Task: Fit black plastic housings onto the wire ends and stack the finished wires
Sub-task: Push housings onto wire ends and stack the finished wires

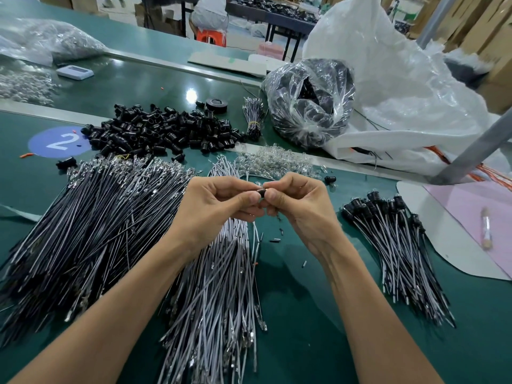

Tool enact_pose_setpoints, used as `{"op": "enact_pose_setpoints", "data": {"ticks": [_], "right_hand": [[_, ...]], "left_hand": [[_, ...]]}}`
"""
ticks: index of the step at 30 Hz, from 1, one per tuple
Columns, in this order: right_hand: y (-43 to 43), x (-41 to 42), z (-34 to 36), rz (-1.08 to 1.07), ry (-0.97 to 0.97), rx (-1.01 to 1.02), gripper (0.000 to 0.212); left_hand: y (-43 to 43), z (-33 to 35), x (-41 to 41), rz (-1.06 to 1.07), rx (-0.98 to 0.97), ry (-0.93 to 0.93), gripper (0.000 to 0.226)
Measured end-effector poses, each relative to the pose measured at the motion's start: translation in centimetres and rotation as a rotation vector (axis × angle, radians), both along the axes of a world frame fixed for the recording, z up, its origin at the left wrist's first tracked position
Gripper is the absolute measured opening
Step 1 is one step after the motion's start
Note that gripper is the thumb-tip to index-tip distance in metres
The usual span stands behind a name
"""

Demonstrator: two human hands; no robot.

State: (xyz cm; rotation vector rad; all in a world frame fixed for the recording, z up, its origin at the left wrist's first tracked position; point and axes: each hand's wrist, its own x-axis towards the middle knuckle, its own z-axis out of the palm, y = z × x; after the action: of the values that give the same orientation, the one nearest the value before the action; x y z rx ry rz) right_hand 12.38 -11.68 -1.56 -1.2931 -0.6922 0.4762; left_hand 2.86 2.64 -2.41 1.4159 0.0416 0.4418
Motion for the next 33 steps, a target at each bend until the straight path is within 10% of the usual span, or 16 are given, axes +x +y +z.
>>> {"op": "enact_pose_setpoints", "data": {"ticks": [9,15,28,33], "right_hand": [[0.4,-1.3,1.2,-0.004,-0.182,-0.024,0.011],[-4.3,-0.6,4.6,-0.064,0.239,0.381,0.022],[-15.7,6.1,5.2,-0.791,-0.639,-1.117,0.033],[-8.4,3.1,4.7,-0.717,-0.942,-0.805,0.024]], "left_hand": [[-0.3,0.7,-0.4,-0.078,-0.081,0.001,0.017],[1.1,0.9,-0.4,0.156,-0.122,0.035,0.043],[3.1,0.6,-0.2,0.647,-0.043,0.081,0.024],[3.7,0.3,-0.3,0.676,0.431,0.277,0.006]]}}
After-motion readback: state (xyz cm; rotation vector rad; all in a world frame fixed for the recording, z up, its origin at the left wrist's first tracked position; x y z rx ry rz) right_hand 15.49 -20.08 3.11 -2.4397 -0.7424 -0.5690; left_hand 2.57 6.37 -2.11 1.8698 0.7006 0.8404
